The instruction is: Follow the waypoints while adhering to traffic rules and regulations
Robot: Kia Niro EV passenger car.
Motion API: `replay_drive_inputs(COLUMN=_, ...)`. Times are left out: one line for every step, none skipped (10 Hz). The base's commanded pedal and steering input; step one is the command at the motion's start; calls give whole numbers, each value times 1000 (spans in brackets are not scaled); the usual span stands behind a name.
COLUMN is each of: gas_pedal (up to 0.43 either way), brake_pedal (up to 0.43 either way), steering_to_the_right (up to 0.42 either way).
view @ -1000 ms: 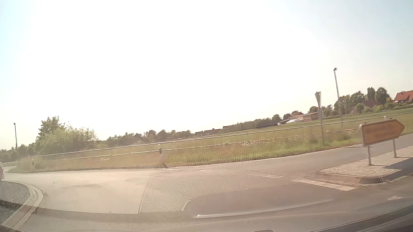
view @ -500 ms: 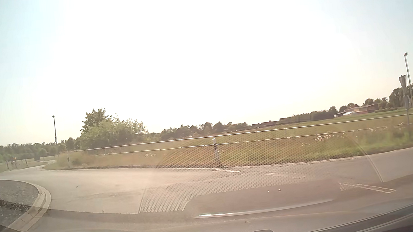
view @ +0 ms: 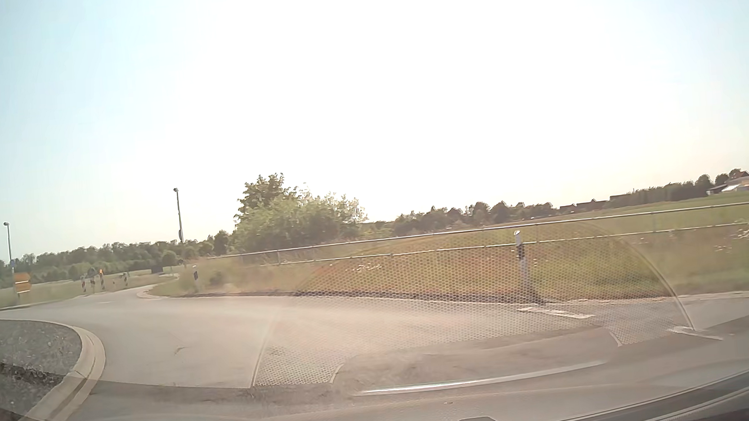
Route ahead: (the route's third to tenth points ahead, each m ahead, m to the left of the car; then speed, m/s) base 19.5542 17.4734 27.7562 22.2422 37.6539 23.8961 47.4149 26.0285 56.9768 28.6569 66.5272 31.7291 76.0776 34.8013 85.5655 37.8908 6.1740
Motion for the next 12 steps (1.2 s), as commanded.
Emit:
replay_drive_inputs(gas_pedal=169, brake_pedal=6, steering_to_the_right=-289)
replay_drive_inputs(gas_pedal=169, brake_pedal=6, steering_to_the_right=-289)
replay_drive_inputs(gas_pedal=169, brake_pedal=6, steering_to_the_right=-289)
replay_drive_inputs(gas_pedal=169, brake_pedal=6, steering_to_the_right=-287)
replay_drive_inputs(gas_pedal=169, brake_pedal=6, steering_to_the_right=-287)
replay_drive_inputs(gas_pedal=169, brake_pedal=6, steering_to_the_right=-286)
replay_drive_inputs(gas_pedal=169, brake_pedal=6, steering_to_the_right=-283)
replay_drive_inputs(gas_pedal=169, brake_pedal=6, steering_to_the_right=-275)
replay_drive_inputs(gas_pedal=169, brake_pedal=6, steering_to_the_right=-264)
replay_drive_inputs(gas_pedal=169, brake_pedal=6, steering_to_the_right=-252)
replay_drive_inputs(gas_pedal=169, brake_pedal=6, steering_to_the_right=-251)
replay_drive_inputs(gas_pedal=169, brake_pedal=6, steering_to_the_right=-250)
